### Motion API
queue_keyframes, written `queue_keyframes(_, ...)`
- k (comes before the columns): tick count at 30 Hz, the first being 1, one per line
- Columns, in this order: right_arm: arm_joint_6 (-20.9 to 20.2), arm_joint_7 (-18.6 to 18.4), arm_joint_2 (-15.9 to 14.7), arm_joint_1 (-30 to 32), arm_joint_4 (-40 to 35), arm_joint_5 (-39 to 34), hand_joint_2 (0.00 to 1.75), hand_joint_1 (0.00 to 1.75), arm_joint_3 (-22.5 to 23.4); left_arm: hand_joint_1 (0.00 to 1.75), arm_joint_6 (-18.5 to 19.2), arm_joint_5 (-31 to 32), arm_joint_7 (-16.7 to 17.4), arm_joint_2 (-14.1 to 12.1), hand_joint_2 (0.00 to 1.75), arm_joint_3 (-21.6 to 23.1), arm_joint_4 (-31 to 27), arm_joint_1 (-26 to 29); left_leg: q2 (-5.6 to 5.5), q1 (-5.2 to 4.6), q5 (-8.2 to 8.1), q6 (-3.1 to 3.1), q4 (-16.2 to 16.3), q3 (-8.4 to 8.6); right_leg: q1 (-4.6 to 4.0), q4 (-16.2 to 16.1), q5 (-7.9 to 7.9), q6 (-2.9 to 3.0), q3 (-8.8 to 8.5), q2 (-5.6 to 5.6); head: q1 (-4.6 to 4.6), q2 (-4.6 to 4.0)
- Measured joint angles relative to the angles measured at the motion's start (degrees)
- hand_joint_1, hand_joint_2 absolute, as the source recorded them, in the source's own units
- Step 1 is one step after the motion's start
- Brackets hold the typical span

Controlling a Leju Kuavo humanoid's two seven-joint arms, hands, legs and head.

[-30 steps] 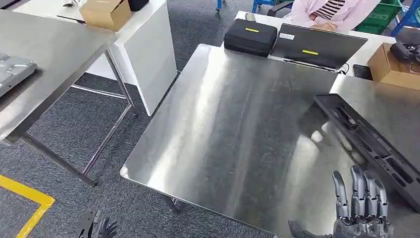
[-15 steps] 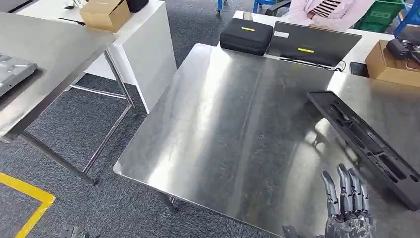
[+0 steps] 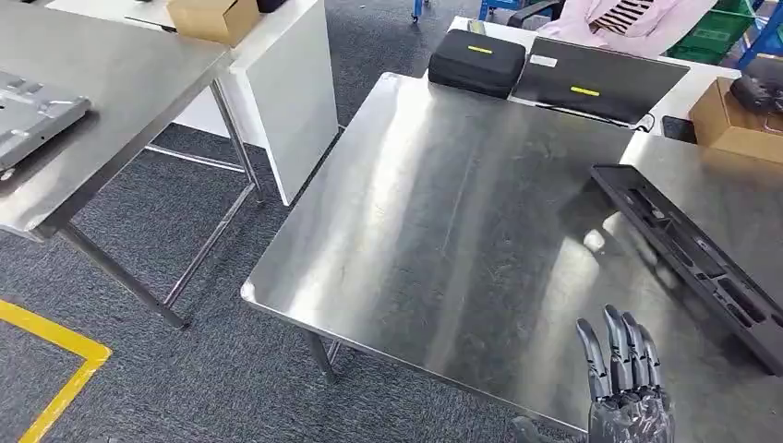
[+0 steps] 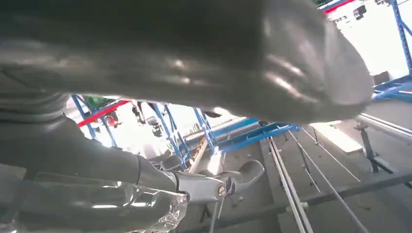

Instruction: Take the parts from the cabinet and place them on the table.

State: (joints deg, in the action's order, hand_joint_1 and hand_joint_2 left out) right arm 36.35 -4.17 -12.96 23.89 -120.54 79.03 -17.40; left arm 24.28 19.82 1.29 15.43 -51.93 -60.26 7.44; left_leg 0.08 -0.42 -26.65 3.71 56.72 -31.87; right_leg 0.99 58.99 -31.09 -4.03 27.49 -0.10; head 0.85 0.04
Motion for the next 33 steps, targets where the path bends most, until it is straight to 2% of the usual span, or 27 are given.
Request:
queue_keyframes(1,0.0,0.0,0.0,-0.2,0.0,0.0,0.00,0.00,-0.1,0.00,0.0,0.0,0.0,0.2,0.00,0.0,-0.1,0.0,0.02,-0.27,0.16,-0.28,0.1,-0.23,-0.24,-3.9,-0.03,0.52,-2.43,0.03,-0.02,0.00)
queue_keyframes(2,0.0,0.0,0.0,-0.2,0.0,0.0,0.00,0.00,-0.1,0.00,0.0,0.0,0.0,0.2,0.00,-0.2,-0.1,0.0,0.03,-0.35,0.49,-0.63,0.2,-0.34,-0.64,-3.6,0.70,0.95,-2.36,0.11,-0.15,0.00)
queue_keyframes(4,0.0,0.0,0.0,-0.2,0.2,0.0,0.00,0.00,-0.1,0.00,0.0,0.0,0.0,0.2,0.00,-0.5,-0.3,-0.1,0.01,-0.36,0.82,-1.10,0.3,-0.39,-0.83,-3.8,0.80,1.28,-1.20,0.10,-0.04,0.00)
queue_keyframes(5,0.0,0.0,0.0,-0.2,0.2,0.0,0.00,0.00,-0.1,0.00,0.0,0.0,0.0,0.4,0.00,-0.7,-0.5,-0.1,-0.02,-0.41,0.87,-1.41,0.3,-0.44,-0.55,-4.1,1.05,1.81,-1.12,0.09,-0.11,0.00)
queue_keyframes(6,0.1,0.0,0.1,-0.3,0.1,0.0,0.00,0.00,-0.1,0.00,0.0,0.0,0.0,0.3,0.00,-0.8,-0.6,-0.1,-0.28,-0.08,0.23,-1.69,1.1,-0.93,0.69,-4.3,1.57,2.56,-0.98,-0.11,0.04,0.00)
queue_keyframes(7,0.1,0.0,0.1,-0.4,0.2,0.0,0.00,0.00,-0.2,0.00,0.2,0.4,-0.1,0.4,0.00,-0.9,-0.6,-0.1,-0.27,0.03,-2.14,-2.21,2.9,-1.80,0.41,-4.3,1.91,3.16,-0.51,-0.12,-0.24,0.00)
queue_keyframes(8,0.1,0.0,0.1,-0.3,0.2,0.0,0.00,0.00,-0.2,0.00,0.3,1.0,-0.2,0.4,0.00,-1.1,-0.7,-0.1,-0.29,0.35,-5.86,-2.69,6.7,-3.05,0.35,-4.3,2.24,4.11,-0.09,-0.22,-0.50,0.00)
queue_keyframes(10,0.1,0.2,0.5,-0.2,0.3,0.2,0.00,0.00,-0.2,0.00,1.0,2.5,-0.7,0.4,0.00,-2.0,-0.7,-0.2,-0.27,0.88,-10.70,-3.49,14.9,-5.42,0.22,-4.2,2.85,4.26,0.73,-0.42,-0.50,0.00)
queue_keyframes(11,0.1,0.3,1.0,-0.1,0.3,0.7,0.00,0.00,-0.2,0.00,1.6,3.1,-1.0,0.5,0.00,-2.4,-0.7,-0.3,-0.25,1.12,-11.12,-3.79,17.2,-5.73,0.22,-4.1,3.17,4.18,1.12,-0.43,-0.46,0.00)
queue_keyframes(12,0.1,0.5,1.5,-0.1,0.2,1.0,0.00,0.00,-0.2,0.00,1.8,3.5,-1.1,0.5,0.00,-2.7,-0.7,-0.4,-0.24,1.40,-10.31,-4.02,17.0,-4.96,0.24,-4.1,3.35,3.95,1.47,-0.43,-0.50,0.00)
queue_keyframes(13,0.0,0.6,2.0,-0.1,0.2,1.6,0.00,0.00,-0.2,0.00,2.1,3.9,-1.2,0.5,0.00,-3.0,-0.7,-0.5,-0.22,1.68,-8.68,-4.19,14.6,-3.13,0.30,-3.9,3.61,3.86,1.56,-0.42,-0.53,0.00)
queue_keyframes(15,-0.1,0.6,3.4,0.0,-0.1,2.8,0.00,0.00,-0.2,0.00,2.9,4.9,-1.7,0.5,0.00,-3.4,-0.7,-1.0,-0.22,2.11,-4.59,-4.36,4.4,3.53,0.53,-3.3,3.89,3.41,1.92,-0.41,-0.53,0.00)
queue_keyframes(16,-0.2,0.6,3.8,0.1,-0.5,3.3,0.00,0.00,-0.1,0.00,3.3,5.5,-2.0,0.6,0.00,-3.7,-0.7,-1.3,-0.32,2.19,-4.42,-4.34,0.6,5.71,0.40,-2.9,3.98,3.22,2.37,-0.43,-0.50,0.00)
queue_keyframes(19,-0.2,0.6,5.1,0.6,-1.6,4.9,0.00,0.00,0.0,0.00,4.0,7.8,-3.0,0.6,0.00,-4.2,-0.6,-1.8,-0.48,1.38,-4.12,-3.61,0.0,5.16,0.14,-2.6,4.93,1.80,3.39,-0.42,-0.57,0.00)
queue_keyframes(20,-0.2,0.6,5.4,1.0,-1.9,5.2,0.00,0.00,0.0,0.00,4.1,8.3,-3.1,0.6,0.00,-4.2,-0.5,-2.1,-0.48,1.10,-3.80,-3.08,0.0,4.79,0.11,-2.8,5.31,1.22,3.57,-0.42,-0.41,0.00)
queue_keyframes(21,-0.2,0.6,5.6,1.3,-2.2,5.4,0.00,0.00,0.0,0.00,4.1,8.6,-3.3,0.6,0.00,-4.3,-0.4,-2.5,-0.27,1.49,-2.96,-1.84,-0.9,4.46,-0.19,-2.4,5.01,0.85,3.82,-0.47,-0.46,0.00)
queue_keyframes(22,-0.2,0.4,5.6,1.7,-2.4,5.6,0.00,0.00,0.1,0.00,4.1,9.0,-3.4,0.6,0.00,-4.2,-0.3,-2.9,-0.05,1.25,-2.47,-1.16,-0.9,4.07,0.26,-1.0,3.45,1.10,4.87,-0.30,-0.50,0.00)
queue_keyframes(23,-0.1,0.1,5.7,1.9,-2.6,5.7,0.00,0.00,0.2,0.00,4.1,9.0,-3.6,0.6,0.00,-4.2,-0.2,-3.2,0.04,1.25,-2.05,-0.48,-0.9,3.40,0.14,2.0,0.80,1.71,6.11,-0.24,-0.15,0.00)
queue_keyframes(24,0.0,-0.1,5.7,2.2,-2.7,5.9,0.00,0.00,0.3,0.00,4.0,9.1,-3.7,0.6,0.00,-4.3,-0.2,-3.5,0.10,1.14,-1.65,-0.24,-0.9,2.77,0.14,6.4,-1.95,2.12,7.63,-0.20,-0.07,0.00)
queue_keyframes(25,0.0,-0.2,5.7,2.6,-2.8,5.9,0.00,0.00,0.3,0.00,4.0,9.2,-3.8,0.6,0.00,-4.3,0.0,-3.7,0.23,1.01,-1.09,-0.08,-0.8,2.08,0.15,11.5,-4.36,2.18,9.41,-0.17,-0.09,0.00)
queue_keyframes(26,0.0,-0.3,5.7,2.9,-2.8,5.9,0.00,0.00,0.3,0.00,4.0,9.3,-3.8,0.6,0.00,-4.3,0.1,-3.8,0.32,0.90,-0.60,-0.07,-0.8,1.44,0.10,14.8,-5.34,1.88,10.24,-0.14,-0.02,0.00)
queue_keyframes(27,0.0,-0.3,5.7,3.2,-2.8,6.0,0.00,0.00,0.3,0.00,4.0,9.4,-3.9,0.6,0.00,-4.3,0.2,-3.8,0.39,0.78,-0.10,-0.12,-0.8,0.78,0.09,15.8,-4.96,1.38,9.89,-0.13,-0.09,0.00)
queue_keyframes(28,0.1,-0.3,5.7,3.3,-2.8,6.0,0.00,0.00,0.2,0.00,4.0,9.4,-3.9,0.6,0.00,-4.3,0.3,-3.9,0.43,0.72,0.33,-0.20,-0.7,0.22,0.08,14.2,-3.61,0.83,8.31,-0.14,-0.07,0.00)
queue_keyframes(29,0.1,-0.4,5.7,3.4,-2.8,6.1,0.00,0.00,0.2,0.00,4.0,9.4,-3.9,0.6,0.00,-4.4,0.5,-4.0,0.43,0.66,0.76,-0.33,-0.6,-0.30,0.04,10.3,-1.71,0.33,5.45,-0.14,-0.07,0.00)
queue_keyframes(30,0.1,-0.4,5.8,3.4,-2.8,6.4,0.00,0.00,0.2,0.00,4.0,9.4,-3.9,0.6,0.00,-4.5,0.7,-4.2,0.40,0.63,1.11,-0.49,-0.6,-0.73,-0.07,5.0,-0.19,0.14,1.99,-0.14,-0.07,0.00)
queue_keyframes(32,0.0,-0.8,6.2,3.2,-2.8,7.3,0.00,0.00,-0.6,0.00,4.0,9.6,-4.0,0.6,0.00,-4.6,1.0,-4.5,0.39,0.23,1.65,-1.00,-0.1,-1.27,-0.57,-4.9,-0.05,0.93,-4.99,-0.13,0.00,0.00)
queue_keyframes(33,-0.1,-1.0,6.7,2.9,-2.8,7.7,0.00,0.00,-1.2,0.00,4.0,9.6,-4.1,0.6,0.00,-4.7,1.0,-4.6,0.52,0.23,2.13,-1.42,0.0,-1.40,-0.85,-5.4,-0.17,1.21,-4.38,-0.09,-0.29,0.00)
